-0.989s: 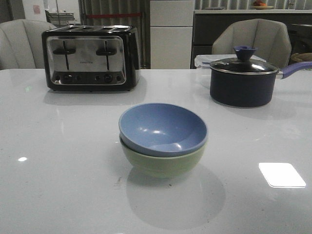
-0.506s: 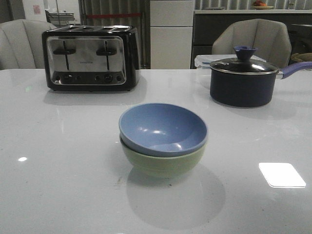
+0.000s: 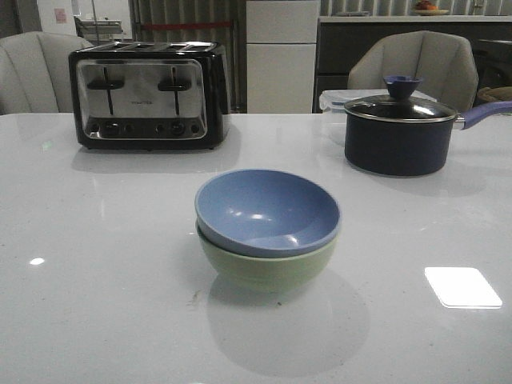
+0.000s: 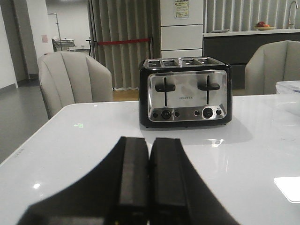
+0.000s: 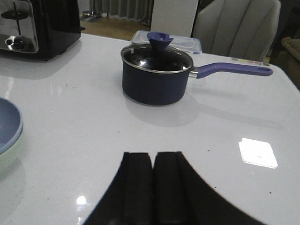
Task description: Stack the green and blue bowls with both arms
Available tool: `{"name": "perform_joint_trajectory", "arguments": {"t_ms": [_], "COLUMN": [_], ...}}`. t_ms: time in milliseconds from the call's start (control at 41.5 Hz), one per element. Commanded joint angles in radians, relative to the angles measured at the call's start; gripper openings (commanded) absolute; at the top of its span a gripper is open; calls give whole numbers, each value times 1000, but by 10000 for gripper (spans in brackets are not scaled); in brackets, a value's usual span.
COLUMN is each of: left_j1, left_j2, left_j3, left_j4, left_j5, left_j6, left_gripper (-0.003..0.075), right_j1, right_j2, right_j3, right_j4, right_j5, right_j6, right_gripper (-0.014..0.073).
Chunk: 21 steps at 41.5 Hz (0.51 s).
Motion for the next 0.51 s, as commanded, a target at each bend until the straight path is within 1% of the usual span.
{"name": "perform_joint_trajectory", "arguments": {"t_ms": [0, 241, 289, 482], "left_j1": [-3, -3, -3, -3], "left_j2": [-19, -19, -19, -19], "left_j3": [4, 4, 4, 4], "left_j4": [-2, -2, -2, -2], "left_j5": [-90, -90, -90, -90], "left_j6": [-3, -3, -3, -3], "left_gripper": [99, 99, 99, 99], "right_j1": [-9, -10, -15, -18], "right_j2": [-75, -218, -242, -233], "right_j3": [45, 164, 164, 164], "right_j4": [-4, -3, -3, -3], "right_j5": [-131, -147, -123, -131], "right_j6": [0, 0, 0, 0], "right_gripper": [43, 43, 43, 43]}}
